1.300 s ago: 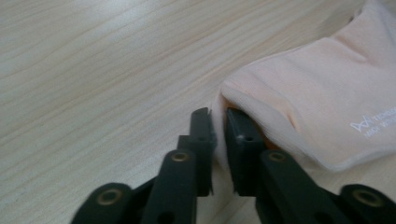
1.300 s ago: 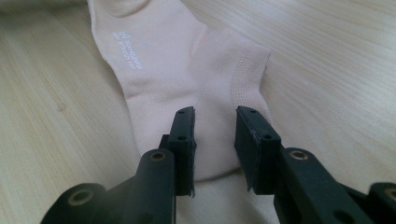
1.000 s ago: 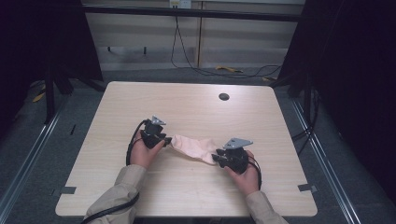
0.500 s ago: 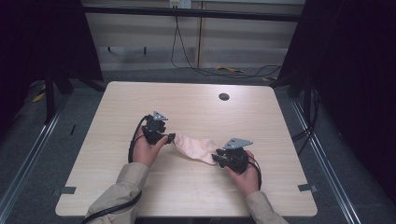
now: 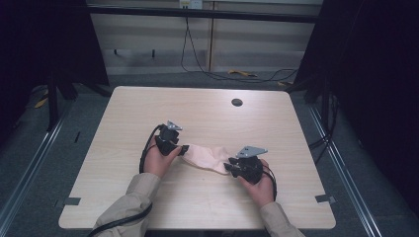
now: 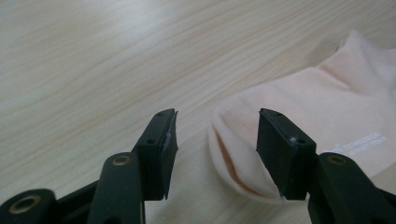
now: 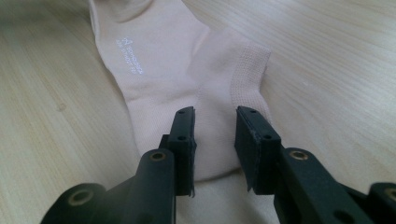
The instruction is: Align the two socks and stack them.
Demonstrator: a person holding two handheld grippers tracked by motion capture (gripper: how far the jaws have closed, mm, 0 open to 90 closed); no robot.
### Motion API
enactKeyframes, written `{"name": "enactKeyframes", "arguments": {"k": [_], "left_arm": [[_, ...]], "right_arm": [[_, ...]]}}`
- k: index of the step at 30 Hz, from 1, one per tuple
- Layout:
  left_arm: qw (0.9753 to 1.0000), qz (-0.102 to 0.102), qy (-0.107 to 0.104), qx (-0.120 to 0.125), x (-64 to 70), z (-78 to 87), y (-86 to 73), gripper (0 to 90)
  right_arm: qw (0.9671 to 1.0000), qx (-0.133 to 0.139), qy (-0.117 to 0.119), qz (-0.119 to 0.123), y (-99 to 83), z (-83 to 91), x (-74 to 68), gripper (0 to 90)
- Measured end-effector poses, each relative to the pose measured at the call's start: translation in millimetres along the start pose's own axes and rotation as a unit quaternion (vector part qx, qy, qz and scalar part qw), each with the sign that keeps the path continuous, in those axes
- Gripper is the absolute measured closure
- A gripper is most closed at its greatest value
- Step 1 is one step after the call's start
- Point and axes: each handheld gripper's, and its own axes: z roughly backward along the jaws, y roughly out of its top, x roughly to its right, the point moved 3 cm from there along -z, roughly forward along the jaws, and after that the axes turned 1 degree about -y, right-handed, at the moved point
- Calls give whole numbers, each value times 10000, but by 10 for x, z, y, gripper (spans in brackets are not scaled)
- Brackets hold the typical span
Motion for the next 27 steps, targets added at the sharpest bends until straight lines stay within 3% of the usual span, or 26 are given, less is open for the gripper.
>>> {"name": "enactKeyframes", "arguments": {"k": [5,7,11,14,16,17,19,21,24,27], "left_arm": [[9999,129,48,-86,-35,-29,-33,435],[9998,143,20,-162,-53,-27,-53,467],[9998,1,-68,-188,-54,7,-59,740],[9999,-79,-6,-104,-34,10,-41,792],[9998,-123,-80,-103,-16,18,-39,796],[9998,-98,-165,-107,-11,26,-42,788],[9999,-74,-122,-23,-1,50,-48,742],[9999,-146,-42,65,-11,79,-52,609],[9999,-64,-22,140,-56,123,-65,408],[9998,4,-28,212,-81,164,-81,364]], "right_arm": [[10000,4,9,3,0,-1,3,679],[10000,2,5,8,0,0,2,679],[10000,-3,4,-11,0,0,-1,679],[10000,-6,4,18,1,-1,-6,679],[10000,-7,-1,29,1,-1,-7,678],[10000,-6,-7,32,1,0,-8,676],[10000,-1,-25,31,1,1,-16,671],[10000,7,2,16,-1,4,-36,662],[10000,-11,54,-17,-3,16,-63,649],[10000,19,-33,89,18,60,-94,584]]}}
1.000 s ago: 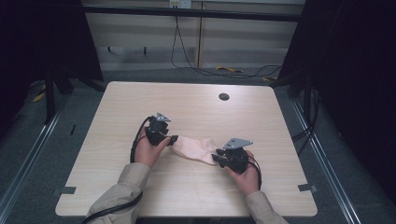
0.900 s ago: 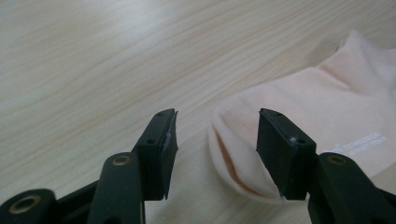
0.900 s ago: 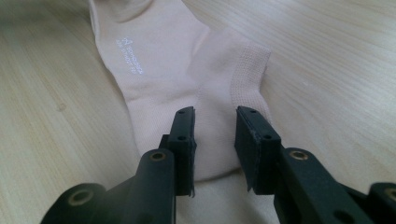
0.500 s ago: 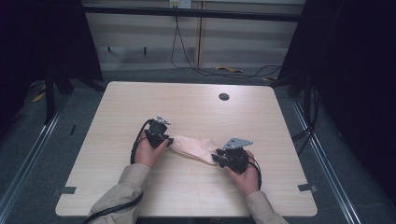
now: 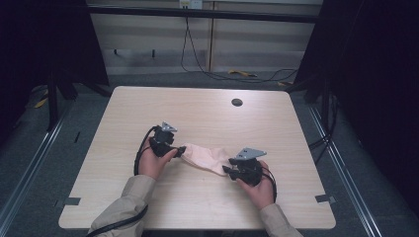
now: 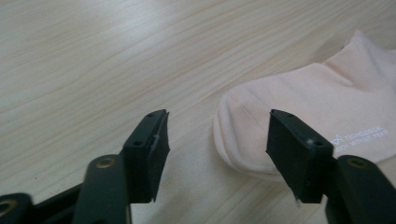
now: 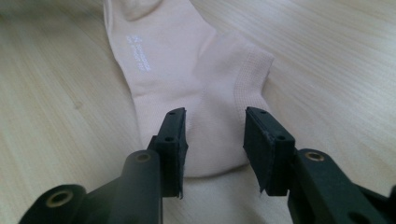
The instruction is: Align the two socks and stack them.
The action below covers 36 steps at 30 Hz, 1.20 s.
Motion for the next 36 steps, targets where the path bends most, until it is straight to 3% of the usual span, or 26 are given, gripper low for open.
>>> {"name": "enactKeyframes", "arguments": {"k": [4,7,8,11,14,19,24,25,28,36], "left_arm": [[9998,153,-84,16,-30,21,-10,288],[9999,66,-119,67,-33,26,-6,238],[9999,4,-157,30,-29,36,-3,224],[9997,9,-236,22,2,9,4,196],[9997,-103,-213,-23,10,7,6,220],[9998,-162,-54,51,6,19,16,401],[9999,1,-113,59,19,-31,22,478],[10000,-13,-43,62,11,-37,23,476],[9998,192,-83,5,12,-62,19,485],[9992,389,-68,-67,9,-75,-5,503]], "right_arm": [[9998,185,-89,70,61,54,-18,604],[9997,214,-66,97,84,59,-60,675],[9997,197,-85,121,83,56,-76,741],[9998,73,12,170,77,19,-125,811],[9998,-14,37,180,69,-5,-150,865],[9996,-21,47,263,66,13,-166,844],[9996,-88,-49,270,36,18,-144,852],[9997,-97,-48,240,32,15,-141,852],[9997,-106,-60,230,26,6,-132,852],[9996,-133,-76,221,11,-10,-122,852]]}}
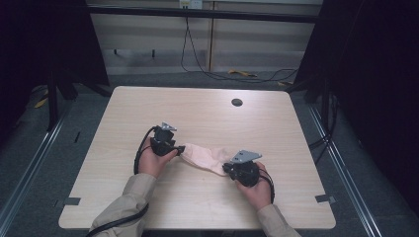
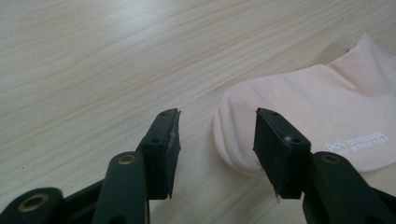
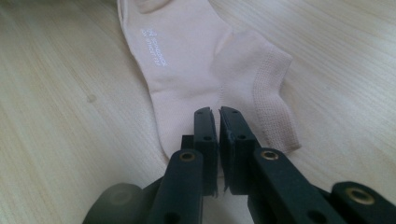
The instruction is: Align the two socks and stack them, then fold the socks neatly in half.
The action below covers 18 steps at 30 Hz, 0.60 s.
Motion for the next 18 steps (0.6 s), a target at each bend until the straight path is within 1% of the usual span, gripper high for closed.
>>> {"name": "enactKeyframes", "arguments": {"k": [1,5,7,11,12,13,14,16,18], "left_arm": [[10000,40,-41,0,4,-4,-1,499],[9999,79,-63,-91,11,-19,-11,493],[9999,90,-76,-90,9,-26,-20,493],[9997,178,-130,-117,14,-37,-48,503],[9996,209,-135,-114,18,-41,-54,512],[9996,190,-146,-158,15,-39,-60,527],[9995,227,-183,-127,15,-46,-67,539],[9992,274,-233,-169,14,-48,-81,596],[9988,349,-313,-153,22,-56,-91,659]], "right_arm": [[10000,2,-1,-3,0,1,1,851],[10000,0,9,4,1,-4,-3,850],[10000,-5,13,0,5,-4,-5,848],[10000,3,1,-2,6,-2,2,849],[10000,2,9,4,5,-4,4,850],[10000,-5,7,9,4,-5,5,850],[10000,-10,8,7,3,-6,5,850],[10000,-20,11,5,3,-9,4,850],[10000,-13,12,-2,2,-12,6,849]]}}
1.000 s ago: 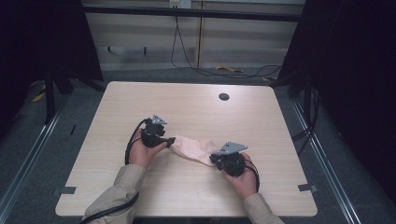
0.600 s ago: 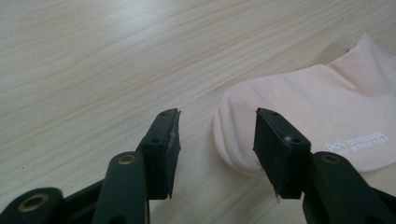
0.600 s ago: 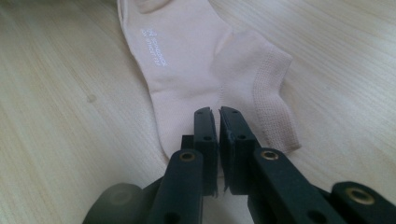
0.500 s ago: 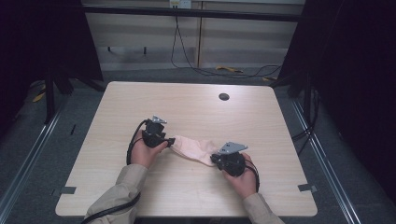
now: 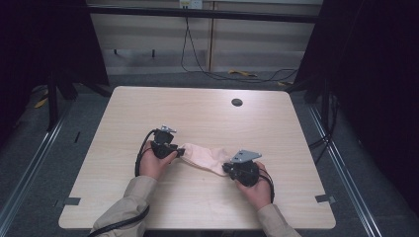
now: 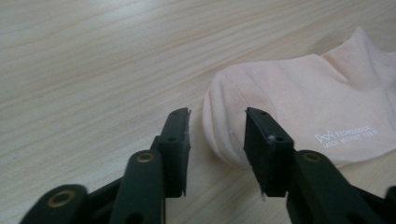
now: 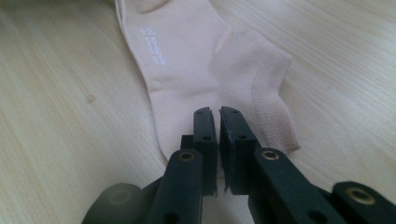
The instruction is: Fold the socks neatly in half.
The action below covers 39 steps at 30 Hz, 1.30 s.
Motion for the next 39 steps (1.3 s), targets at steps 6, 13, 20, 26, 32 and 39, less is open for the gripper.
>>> {"name": "enactKeyframes", "arguments": {"k": [6,13,20,26,32,39], "left_arm": [[9999,66,-148,-29,33,9,11,837],[9999,-161,-40,-37,77,80,62,869],[9994,-326,-38,134,128,180,150,870],[9989,-423,-57,189,186,220,195,870],[9985,-493,-97,231,263,244,243,870],[9979,-589,-112,255,336,268,287,870]], "right_arm": [[10000,0,-3,-13,1,-1,3,848],[10000,-5,32,-31,10,4,-4,841],[9998,49,40,-177,17,52,53,864],[9996,-77,100,-240,-1,12,26,900],[9993,-147,142,-313,3,10,16,900],[9992,-154,160,-323,2,9,3,900]]}}
